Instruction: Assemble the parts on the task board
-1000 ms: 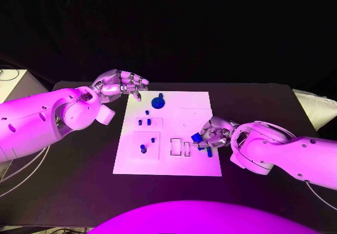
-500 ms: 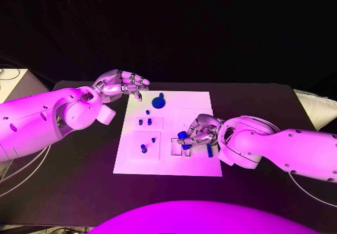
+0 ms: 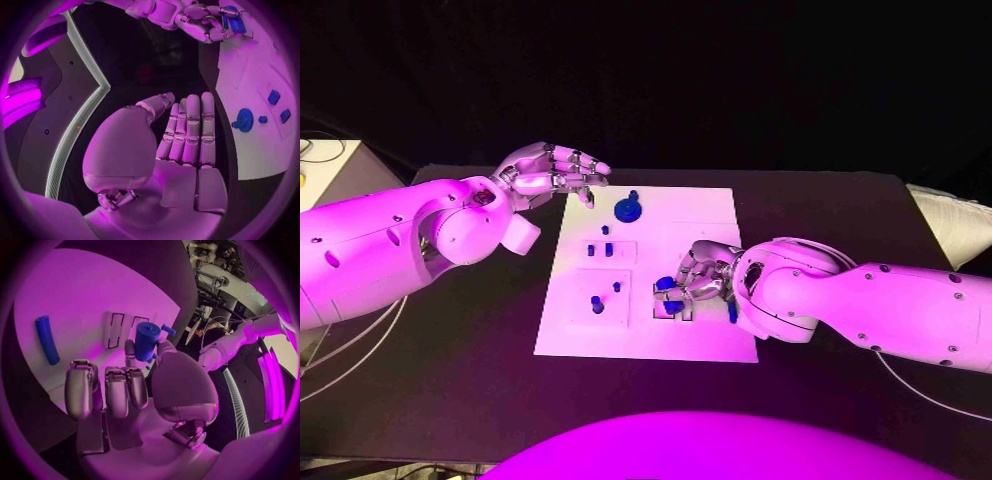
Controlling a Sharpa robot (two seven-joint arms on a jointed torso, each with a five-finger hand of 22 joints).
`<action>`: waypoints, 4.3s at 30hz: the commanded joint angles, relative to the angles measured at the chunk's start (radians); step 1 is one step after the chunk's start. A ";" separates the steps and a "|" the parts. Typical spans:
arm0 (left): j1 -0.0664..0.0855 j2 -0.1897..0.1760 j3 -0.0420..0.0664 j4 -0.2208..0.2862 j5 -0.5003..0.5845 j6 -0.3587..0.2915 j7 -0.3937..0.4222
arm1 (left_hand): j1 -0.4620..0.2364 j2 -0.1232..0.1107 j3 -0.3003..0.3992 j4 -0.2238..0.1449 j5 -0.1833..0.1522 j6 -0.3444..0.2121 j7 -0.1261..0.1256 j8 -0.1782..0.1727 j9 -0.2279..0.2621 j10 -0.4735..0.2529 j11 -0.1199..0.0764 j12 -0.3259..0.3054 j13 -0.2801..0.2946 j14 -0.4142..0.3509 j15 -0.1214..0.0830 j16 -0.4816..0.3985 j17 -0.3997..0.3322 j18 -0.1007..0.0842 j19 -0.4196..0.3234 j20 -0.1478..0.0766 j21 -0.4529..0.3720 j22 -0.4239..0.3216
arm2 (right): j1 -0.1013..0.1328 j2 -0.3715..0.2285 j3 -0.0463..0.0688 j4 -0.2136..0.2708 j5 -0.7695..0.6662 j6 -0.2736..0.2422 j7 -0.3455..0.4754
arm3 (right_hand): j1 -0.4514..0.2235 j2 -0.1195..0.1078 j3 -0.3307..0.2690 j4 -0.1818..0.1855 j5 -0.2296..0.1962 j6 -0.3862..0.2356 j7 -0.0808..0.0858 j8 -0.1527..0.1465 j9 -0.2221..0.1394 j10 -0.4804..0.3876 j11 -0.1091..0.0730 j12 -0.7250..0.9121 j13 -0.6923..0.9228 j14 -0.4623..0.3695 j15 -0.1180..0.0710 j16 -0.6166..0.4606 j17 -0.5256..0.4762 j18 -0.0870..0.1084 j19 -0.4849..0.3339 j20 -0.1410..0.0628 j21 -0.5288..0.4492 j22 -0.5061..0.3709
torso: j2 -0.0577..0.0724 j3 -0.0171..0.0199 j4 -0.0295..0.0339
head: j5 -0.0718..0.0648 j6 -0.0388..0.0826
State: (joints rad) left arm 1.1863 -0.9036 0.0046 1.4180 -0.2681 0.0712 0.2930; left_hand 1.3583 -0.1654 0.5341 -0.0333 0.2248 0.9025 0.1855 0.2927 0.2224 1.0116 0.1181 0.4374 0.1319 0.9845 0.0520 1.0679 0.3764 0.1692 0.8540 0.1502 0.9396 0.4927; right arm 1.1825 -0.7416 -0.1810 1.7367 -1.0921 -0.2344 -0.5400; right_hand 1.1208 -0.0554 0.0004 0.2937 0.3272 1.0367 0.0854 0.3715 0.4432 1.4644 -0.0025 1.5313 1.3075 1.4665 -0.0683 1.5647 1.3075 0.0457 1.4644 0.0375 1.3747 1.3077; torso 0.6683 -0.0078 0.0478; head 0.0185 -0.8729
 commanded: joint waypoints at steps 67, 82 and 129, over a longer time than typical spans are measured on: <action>0.001 0.000 -0.004 -0.002 0.008 0.019 -0.006 | -0.002 0.010 0.001 0.001 0.007 0.003 0.006 -0.006 -0.002 -0.006 0.004 -0.005 -0.002 -0.005 0.001 -0.008 -0.001 0.014 -0.008 -0.001 0.005 0.003 | -0.035 -0.068 -0.002 0.055 -0.120 -0.045 0.150 | 0.126 -0.020 -0.117 -0.005 -0.160 0.021 -0.056 0.158 0.117 0.094 -0.037 0.016 0.248 0.104 -0.030 0.006 0.263 -0.015 0.081 -0.029 0.018 0.222 | 0.000 0.0000 -0.0003 | 0.011 0.000; 0.001 0.001 -0.005 -0.001 0.008 0.019 -0.005 | 0.000 0.011 0.002 -0.001 0.007 0.003 0.006 -0.006 -0.003 -0.006 0.004 -0.005 -0.002 -0.005 0.001 -0.009 -0.001 0.014 -0.009 -0.001 0.007 0.004 | -0.048 -0.038 -0.002 0.032 -0.201 -0.068 0.076 | 0.278 -0.033 0.014 -0.006 -0.151 0.021 -0.071 0.165 0.131 0.106 -0.050 0.039 0.263 0.104 -0.041 0.006 0.263 -0.017 0.083 -0.037 0.033 0.225 | 0.000 0.0007 0.0002 | 0.013 0.000; 0.000 -0.005 -0.010 0.001 0.010 0.013 0.009 | 0.003 0.011 0.004 -0.006 0.006 0.003 0.007 -0.006 -0.004 -0.006 0.005 -0.005 -0.002 -0.006 0.001 -0.011 -0.001 0.014 -0.012 -0.002 0.014 0.009 | -0.030 -0.253 0.003 0.107 -0.064 -0.131 0.292 | 0.217 -0.090 0.069 -0.007 -0.157 -0.082 0.000 0.029 0.081 0.096 0.008 0.019 0.251 0.104 0.005 0.006 0.263 -0.016 0.081 -0.005 0.020 0.222 | -0.001 -0.0022 -0.0062 | -0.007 0.000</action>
State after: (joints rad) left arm 1.1862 -0.9081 -0.0054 1.4150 -0.2676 0.0775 0.2829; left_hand 1.3662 -0.1576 0.5381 -0.0373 0.2291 0.9025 0.1855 0.2927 0.2189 1.0081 0.1215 0.4375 0.1315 0.9845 0.0519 1.0602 0.3765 0.1693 0.8469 0.1501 0.9480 0.5012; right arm 1.1504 -0.9785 -0.1778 1.8416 -1.1872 -0.3530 -0.3193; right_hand 1.3278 -0.1433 0.0638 0.2881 0.1664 0.9592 0.0838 0.4056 0.5270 1.4669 0.0005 1.5480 1.3075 1.4663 -0.0680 1.5645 1.3073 0.0457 1.4686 0.0251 1.3939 1.3078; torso 0.6669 -0.0090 0.0434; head 0.0168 -0.8728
